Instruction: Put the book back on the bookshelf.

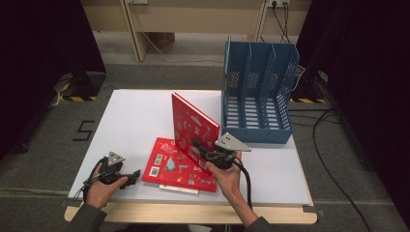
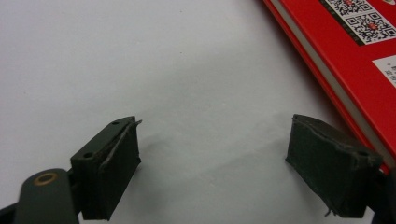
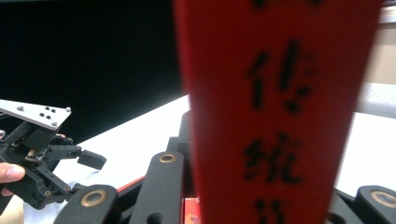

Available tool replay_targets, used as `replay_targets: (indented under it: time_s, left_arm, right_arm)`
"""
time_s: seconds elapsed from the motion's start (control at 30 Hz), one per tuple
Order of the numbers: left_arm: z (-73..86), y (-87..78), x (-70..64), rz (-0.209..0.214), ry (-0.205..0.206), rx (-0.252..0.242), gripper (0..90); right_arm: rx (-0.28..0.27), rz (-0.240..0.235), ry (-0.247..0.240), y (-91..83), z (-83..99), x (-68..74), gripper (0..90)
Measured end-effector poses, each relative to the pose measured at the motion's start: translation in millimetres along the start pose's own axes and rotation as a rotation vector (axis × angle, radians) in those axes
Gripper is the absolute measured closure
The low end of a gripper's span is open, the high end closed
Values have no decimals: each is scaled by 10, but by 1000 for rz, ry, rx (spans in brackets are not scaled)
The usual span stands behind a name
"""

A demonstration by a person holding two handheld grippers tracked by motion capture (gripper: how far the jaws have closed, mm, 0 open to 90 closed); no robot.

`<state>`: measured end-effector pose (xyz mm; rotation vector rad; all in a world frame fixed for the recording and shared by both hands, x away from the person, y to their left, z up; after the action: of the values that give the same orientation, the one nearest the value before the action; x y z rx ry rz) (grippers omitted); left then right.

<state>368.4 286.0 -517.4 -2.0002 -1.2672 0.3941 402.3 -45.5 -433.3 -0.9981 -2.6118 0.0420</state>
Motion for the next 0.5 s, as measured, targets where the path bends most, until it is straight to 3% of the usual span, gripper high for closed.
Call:
replay_targets:
  time_s: [0.5]
  left_arm:
    - [-1,-1,-3,-2,2,0,158]
  right_arm:
    - [7,16,-5,57,103,-27,727]
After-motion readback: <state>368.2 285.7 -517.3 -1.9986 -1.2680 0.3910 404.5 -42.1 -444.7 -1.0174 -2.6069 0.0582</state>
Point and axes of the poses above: each handheld gripper's, and its own axes: y roughly forward along the jaws, z roughly out of its underside, x roughly to its left, the point moved 3 cm from there along y, roughly forward along the jaws, and after that the axes turned 9 degrees about y, right-handed, at the moved point
